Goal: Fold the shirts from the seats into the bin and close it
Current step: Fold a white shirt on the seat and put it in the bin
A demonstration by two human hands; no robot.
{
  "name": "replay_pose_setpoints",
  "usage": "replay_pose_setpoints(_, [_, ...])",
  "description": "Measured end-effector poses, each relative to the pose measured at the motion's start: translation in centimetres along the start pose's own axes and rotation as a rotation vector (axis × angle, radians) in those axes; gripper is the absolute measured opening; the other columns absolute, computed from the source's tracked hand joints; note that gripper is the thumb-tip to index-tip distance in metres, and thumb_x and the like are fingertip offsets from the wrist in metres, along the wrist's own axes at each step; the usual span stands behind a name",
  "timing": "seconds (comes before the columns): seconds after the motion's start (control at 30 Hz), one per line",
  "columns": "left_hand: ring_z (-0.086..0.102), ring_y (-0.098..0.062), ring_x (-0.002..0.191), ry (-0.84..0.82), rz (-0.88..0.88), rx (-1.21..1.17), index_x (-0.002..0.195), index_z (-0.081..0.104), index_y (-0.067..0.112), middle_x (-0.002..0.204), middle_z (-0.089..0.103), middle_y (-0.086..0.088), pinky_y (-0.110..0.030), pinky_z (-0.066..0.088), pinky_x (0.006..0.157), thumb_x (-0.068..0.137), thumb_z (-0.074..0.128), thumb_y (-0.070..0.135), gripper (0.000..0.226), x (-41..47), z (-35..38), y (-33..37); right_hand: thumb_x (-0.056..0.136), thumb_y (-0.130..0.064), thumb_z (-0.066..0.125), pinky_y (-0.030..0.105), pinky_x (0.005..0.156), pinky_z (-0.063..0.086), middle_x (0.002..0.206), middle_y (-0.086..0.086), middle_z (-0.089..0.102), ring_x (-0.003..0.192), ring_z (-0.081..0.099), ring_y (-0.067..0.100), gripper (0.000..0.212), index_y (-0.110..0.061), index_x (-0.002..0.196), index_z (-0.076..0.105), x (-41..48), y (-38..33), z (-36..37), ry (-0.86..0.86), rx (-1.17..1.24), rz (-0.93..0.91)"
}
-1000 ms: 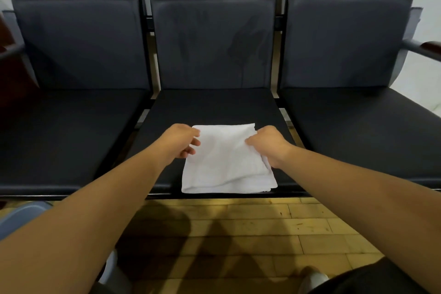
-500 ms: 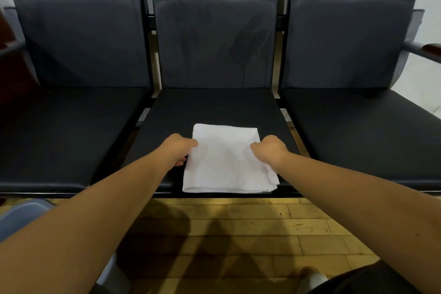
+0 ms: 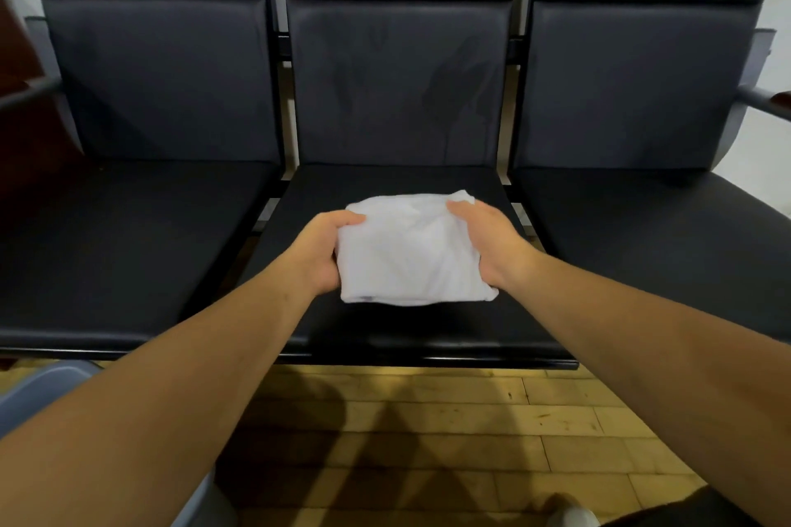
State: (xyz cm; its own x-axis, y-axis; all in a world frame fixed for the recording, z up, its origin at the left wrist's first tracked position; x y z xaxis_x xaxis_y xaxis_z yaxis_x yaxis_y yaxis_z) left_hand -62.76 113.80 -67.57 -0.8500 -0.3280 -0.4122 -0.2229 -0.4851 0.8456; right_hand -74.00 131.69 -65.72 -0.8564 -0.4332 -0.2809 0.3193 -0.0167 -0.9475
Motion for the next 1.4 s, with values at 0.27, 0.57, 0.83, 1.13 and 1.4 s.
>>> replay_pose_setpoints(0.27, [0.07,-0.035,0.109,-0.039,0.19,-0.175,0.135,0.056,0.014,0.122,0.072,-0.011,-0.052,0.057,0.089,0.096,0.053,0.017,0.04,3.1,-2.0,5.8,0.095,-0.021,0.063,0.045,0.09,0.052,0.113,0.006,0.072,0.106,0.068,0.029,0.02,-0.019,0.115,0.065,5.4,-3.0,4.5,-0.117,0.136,-0.015])
replay_pose_setpoints(0.57, [0.069,-0.036,0.11,0.023,0.209,-0.207,0.129,0.061,0.011,0.121,0.072,-0.013,-0.051,0.054,0.093,0.096,0.048,0.015,0.036,13.4,-8.8,8.2,0.091,-0.017,0.063,0.052,0.095,0.052,0.118,0.007,0.072,0.107,0.069,0.03,0.034,-0.022,0.124,0.063,19.0,-1.4,11.5,-0.221,0.108,-0.02])
replay_pose_setpoints(0.83, [0.067,-0.037,0.114,0.135,0.059,-0.301,0.134,0.059,0.009,0.126,0.069,-0.014,-0.052,0.052,0.097,0.096,0.051,0.017,0.04,13.1,-15.9,10.0,0.09,-0.015,0.066,0.053,0.095,0.052,0.12,0.007,0.071,0.109,0.068,0.03,0.035,-0.02,0.125,0.062,21.7,0.7,19.7,-0.285,0.06,0.182])
replay_pose_setpoints(1.13, [0.066,-0.038,0.113,0.504,-0.105,-0.401,0.129,0.063,0.014,0.124,0.07,-0.013,-0.055,0.052,0.096,0.091,0.061,0.024,0.04,-5.0,-23.2,18.6,0.09,-0.018,0.067,0.053,0.096,0.052,0.12,0.005,0.07,0.11,0.066,0.031,0.037,-0.03,0.125,0.063,9.2,-5.1,34.1,-0.45,-0.06,0.461])
replay_pose_setpoints(1.4, [0.064,-0.041,0.116,0.848,-0.124,-0.518,0.13,0.063,0.013,0.125,0.069,-0.015,-0.058,0.048,0.101,0.081,0.07,0.026,0.051,-24.8,-29.1,19.8,0.095,-0.016,0.061,0.046,0.088,0.056,0.117,0.004,0.07,0.106,0.067,0.029,0.035,-0.028,0.128,0.061,-6.1,-7.2,45.6,-0.723,-0.178,0.619])
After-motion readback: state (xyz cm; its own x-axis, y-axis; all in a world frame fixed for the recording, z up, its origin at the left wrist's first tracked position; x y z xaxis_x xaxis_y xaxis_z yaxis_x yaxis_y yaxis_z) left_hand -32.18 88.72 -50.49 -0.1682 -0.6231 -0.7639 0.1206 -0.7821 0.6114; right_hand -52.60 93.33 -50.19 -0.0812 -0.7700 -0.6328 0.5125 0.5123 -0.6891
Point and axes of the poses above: each hand's wrist, its own x-axis towards the middle knuckle, its own z-axis out of the palm, y = z × x, the point moved 10 cm from there along x, towards the middle knuckle
